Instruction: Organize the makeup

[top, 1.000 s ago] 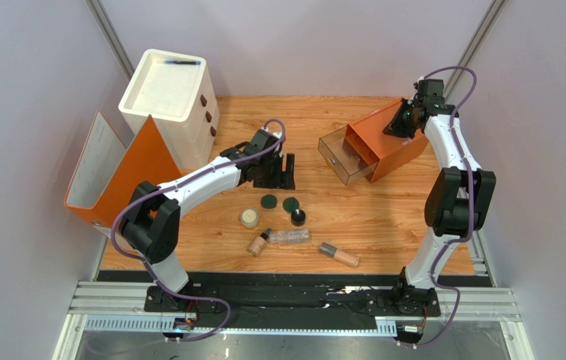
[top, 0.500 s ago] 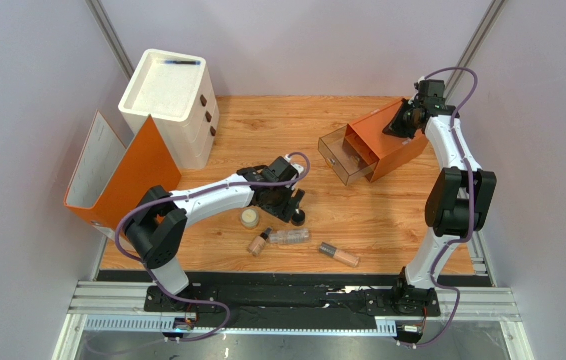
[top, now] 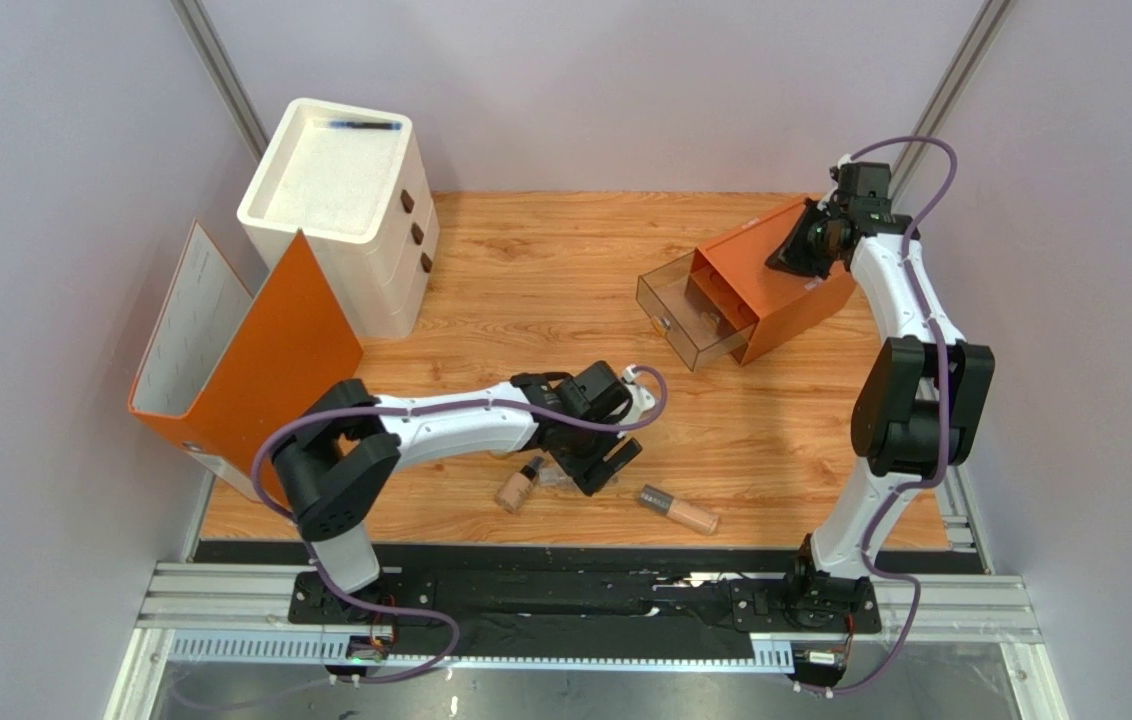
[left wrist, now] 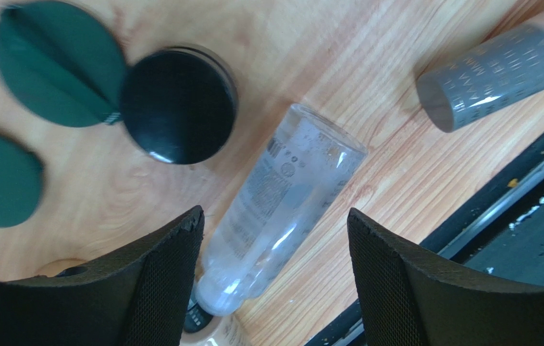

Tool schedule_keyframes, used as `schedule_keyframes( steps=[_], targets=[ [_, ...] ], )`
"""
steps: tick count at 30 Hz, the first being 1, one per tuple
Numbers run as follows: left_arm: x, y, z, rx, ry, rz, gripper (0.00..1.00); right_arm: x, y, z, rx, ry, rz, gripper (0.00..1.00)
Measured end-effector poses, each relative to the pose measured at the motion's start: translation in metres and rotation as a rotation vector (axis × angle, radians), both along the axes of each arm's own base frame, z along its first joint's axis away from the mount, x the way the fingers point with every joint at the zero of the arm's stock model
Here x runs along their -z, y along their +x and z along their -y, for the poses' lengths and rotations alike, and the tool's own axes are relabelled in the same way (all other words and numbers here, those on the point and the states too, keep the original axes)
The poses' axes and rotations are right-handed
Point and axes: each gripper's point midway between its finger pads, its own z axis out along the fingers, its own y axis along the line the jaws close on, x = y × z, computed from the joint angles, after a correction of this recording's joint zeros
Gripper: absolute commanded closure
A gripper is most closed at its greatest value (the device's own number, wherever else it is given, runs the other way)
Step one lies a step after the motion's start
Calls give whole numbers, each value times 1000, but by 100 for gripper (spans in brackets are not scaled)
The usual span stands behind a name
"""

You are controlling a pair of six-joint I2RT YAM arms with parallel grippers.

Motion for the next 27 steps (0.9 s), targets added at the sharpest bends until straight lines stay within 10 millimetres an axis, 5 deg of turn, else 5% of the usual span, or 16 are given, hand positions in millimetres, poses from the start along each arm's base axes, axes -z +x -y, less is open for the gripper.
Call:
schedule_keyframes(
  steps=[4,10,12,18,22,25,27],
  targets=[
    [27,-12,0,38,69,-33,33,0,0,0,0,0,1,100],
    [29,-18,7,67,71,-9,76,0,0,0,0,1,2,100],
    [29,-18,7,59,69,-4,100,0,0,0,0,1,2,100],
    [23,-17,-3,29,67,34,100,0,0,0,-1,2,2,100],
    [-11,-11,-5,3,8,100,100,0,0,0,-2,5,2,100],
    [-58,3,8,-33,-79,179,100,0,0,0,-2,5,3,100],
    [-104,22,34,-77,-168,239,100,0,0,0,-3,6,3,100]
  ],
)
